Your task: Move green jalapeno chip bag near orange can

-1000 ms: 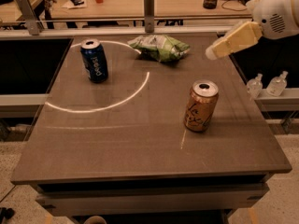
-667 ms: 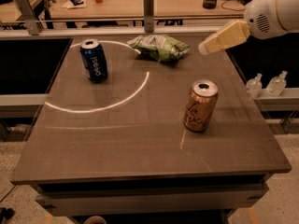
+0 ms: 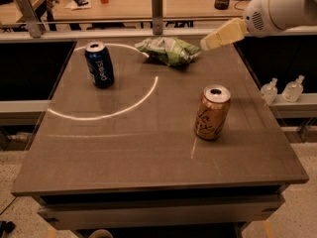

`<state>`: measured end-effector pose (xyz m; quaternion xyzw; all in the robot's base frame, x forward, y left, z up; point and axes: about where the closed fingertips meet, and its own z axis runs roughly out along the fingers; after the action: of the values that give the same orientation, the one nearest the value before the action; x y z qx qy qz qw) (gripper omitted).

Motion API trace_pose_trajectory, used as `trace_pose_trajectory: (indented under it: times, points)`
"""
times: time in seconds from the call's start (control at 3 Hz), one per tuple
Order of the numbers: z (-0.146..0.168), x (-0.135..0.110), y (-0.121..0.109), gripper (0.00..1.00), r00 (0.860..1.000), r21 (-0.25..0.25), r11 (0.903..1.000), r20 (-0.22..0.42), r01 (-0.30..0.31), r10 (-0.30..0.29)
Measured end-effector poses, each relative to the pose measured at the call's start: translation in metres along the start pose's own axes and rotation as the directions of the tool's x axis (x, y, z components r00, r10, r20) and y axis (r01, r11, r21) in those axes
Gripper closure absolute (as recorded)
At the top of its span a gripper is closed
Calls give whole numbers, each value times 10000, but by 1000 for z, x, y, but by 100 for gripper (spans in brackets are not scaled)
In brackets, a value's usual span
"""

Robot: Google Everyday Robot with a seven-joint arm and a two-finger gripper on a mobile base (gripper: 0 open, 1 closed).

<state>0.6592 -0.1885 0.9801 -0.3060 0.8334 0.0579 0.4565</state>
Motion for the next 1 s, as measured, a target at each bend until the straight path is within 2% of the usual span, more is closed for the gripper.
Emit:
trace_pose_trajectory:
  times: [0.33,1.0]
  points:
    - [17,5,13,0,9993,13,9997,-305,231,-231]
    - [74,32,40,0,9912,-323,9951,-913,933,-959]
